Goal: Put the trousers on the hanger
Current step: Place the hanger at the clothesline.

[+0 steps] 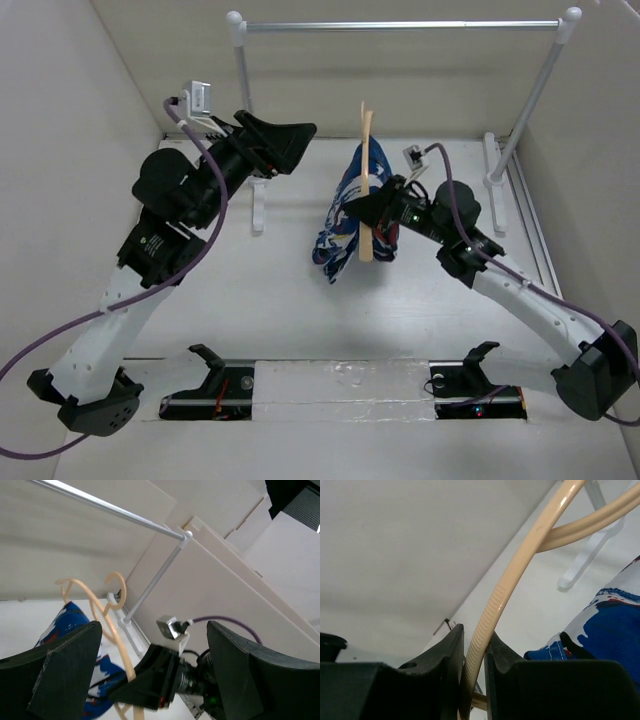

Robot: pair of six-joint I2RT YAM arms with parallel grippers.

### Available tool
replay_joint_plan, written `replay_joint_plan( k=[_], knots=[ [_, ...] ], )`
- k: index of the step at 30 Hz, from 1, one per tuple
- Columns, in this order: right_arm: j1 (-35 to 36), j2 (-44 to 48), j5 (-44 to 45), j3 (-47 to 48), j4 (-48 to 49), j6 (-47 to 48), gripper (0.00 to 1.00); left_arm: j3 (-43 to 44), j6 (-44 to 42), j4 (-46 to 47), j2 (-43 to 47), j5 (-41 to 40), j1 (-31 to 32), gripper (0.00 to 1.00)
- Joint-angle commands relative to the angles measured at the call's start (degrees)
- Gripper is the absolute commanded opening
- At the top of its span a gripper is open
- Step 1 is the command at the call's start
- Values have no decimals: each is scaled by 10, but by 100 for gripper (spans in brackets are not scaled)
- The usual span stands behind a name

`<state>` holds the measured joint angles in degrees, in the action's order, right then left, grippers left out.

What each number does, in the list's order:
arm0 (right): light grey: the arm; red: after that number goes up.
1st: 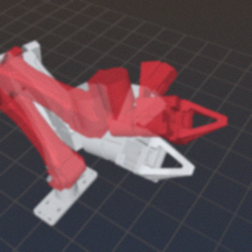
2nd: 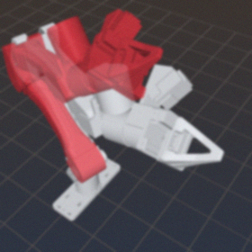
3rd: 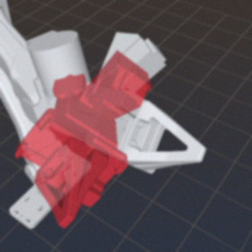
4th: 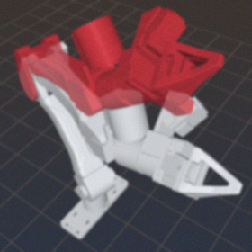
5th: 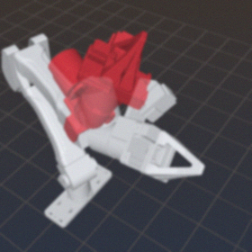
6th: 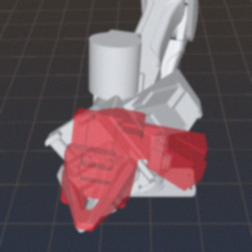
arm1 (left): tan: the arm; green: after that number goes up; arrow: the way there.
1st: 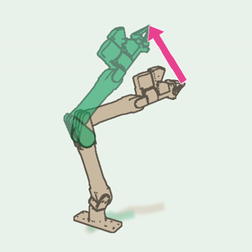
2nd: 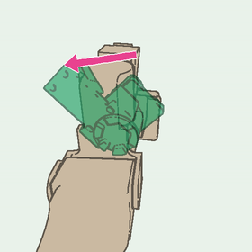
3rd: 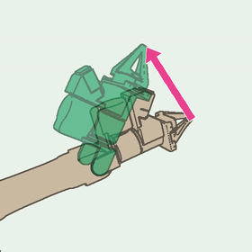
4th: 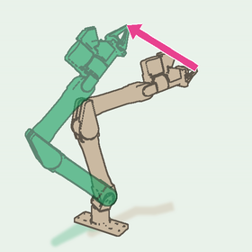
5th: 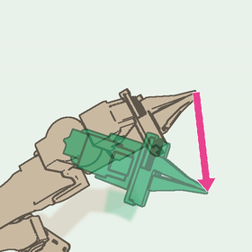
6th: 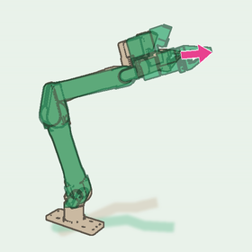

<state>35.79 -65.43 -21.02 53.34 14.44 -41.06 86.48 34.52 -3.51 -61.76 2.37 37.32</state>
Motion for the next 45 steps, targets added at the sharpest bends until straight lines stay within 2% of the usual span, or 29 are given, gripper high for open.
replay_joint_plan(
  k=[1, 8, 9, 14, 18, 24, 34, 45],
  knots=[
    [-67, 7, -54, 87, 170, -9, 0, -2, -20, -14, 8, 0, -3, 82],
    [-222, -35, -126, 149, 216, -79, 0, -106, -1, -12, 39, 7, -3, 76],
    [-250, -63, -137, 176, 228, -88, 0, -124, -1, -12, 45, 7, -3, 75],
    [-304, -117, -169, 226, 276, -124, 0, -155, -5, -26, 55, 7, -3, 75],
    [-342, -162, -198, 280, 313, -148, 0, -184, -13, -37, 69, -3, -3, 75],
    [-401, -191, -199, 289, 341, -177, 0, -213, -15, -57, 88, -12, -3, 75],
    [-446, -248, -213, 319, 402, -230, 0, -215, -17, -55, 81, -11, -3, 75],
    [-526, -274, -220, 281, 437, -260, 0, -228, -8, -42, 72, -3, -3, 75]
  ],
)
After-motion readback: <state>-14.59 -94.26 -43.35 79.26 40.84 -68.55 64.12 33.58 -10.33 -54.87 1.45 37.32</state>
